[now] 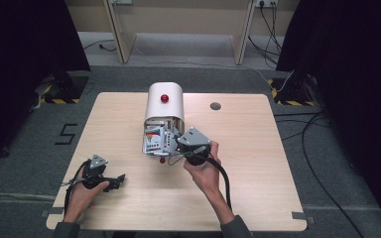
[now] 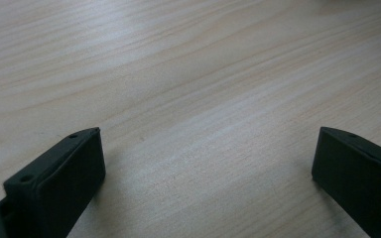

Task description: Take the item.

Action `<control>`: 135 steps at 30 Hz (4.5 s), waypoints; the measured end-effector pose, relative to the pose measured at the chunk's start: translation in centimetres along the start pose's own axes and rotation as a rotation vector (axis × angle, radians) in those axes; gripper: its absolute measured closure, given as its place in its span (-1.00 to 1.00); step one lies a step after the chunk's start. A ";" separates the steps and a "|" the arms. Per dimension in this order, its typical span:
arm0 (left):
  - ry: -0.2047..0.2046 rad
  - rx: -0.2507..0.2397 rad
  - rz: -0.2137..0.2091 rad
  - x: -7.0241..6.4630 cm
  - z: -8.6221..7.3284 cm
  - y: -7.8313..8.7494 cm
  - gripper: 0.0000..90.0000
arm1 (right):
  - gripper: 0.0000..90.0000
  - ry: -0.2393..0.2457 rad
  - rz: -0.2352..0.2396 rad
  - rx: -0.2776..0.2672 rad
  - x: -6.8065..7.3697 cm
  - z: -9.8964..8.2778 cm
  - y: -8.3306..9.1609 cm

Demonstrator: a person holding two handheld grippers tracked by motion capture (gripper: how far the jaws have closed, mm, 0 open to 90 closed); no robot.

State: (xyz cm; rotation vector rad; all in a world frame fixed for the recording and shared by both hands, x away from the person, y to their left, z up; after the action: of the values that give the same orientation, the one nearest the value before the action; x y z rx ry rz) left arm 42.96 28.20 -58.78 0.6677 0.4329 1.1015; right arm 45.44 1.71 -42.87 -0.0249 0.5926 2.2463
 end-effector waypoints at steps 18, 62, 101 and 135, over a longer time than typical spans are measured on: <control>0.000 0.000 0.000 0.0 0.0 0.0 -1.00 | 0.94 -0.034 0.041 -0.126 -0.9 2.0 4.0; 0.001 0.000 0.000 0.0 0.0 0.0 -1.00 | 0.94 -0.136 -0.083 -0.099 -8.0 -5.6 6.8; 0.002 0.000 -0.001 0.0 0.0 0.0 -1.00 | 0.94 -0.218 -0.166 0.008 -12.0 -11.5 6.7; 0.000 0.001 -0.001 0.0 0.0 0.0 -1.00 | 0.94 -0.254 -0.194 0.127 -13.5 -16.1 5.1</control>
State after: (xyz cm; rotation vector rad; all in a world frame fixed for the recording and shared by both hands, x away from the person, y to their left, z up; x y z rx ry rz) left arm 42.91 28.20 -58.79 0.6681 0.4339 1.1009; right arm 48.35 -17.51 -52.35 0.2528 0.5669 1.9814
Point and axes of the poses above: each handheld gripper's, and its own axes: y roughly backward along the jaws, z roughly out of its top, x roughly to its left, the point moved 9 cm from there along -y, roughly forward along the jaws, and after that the axes turned 2 degrees about z, right-handed, at the moved point
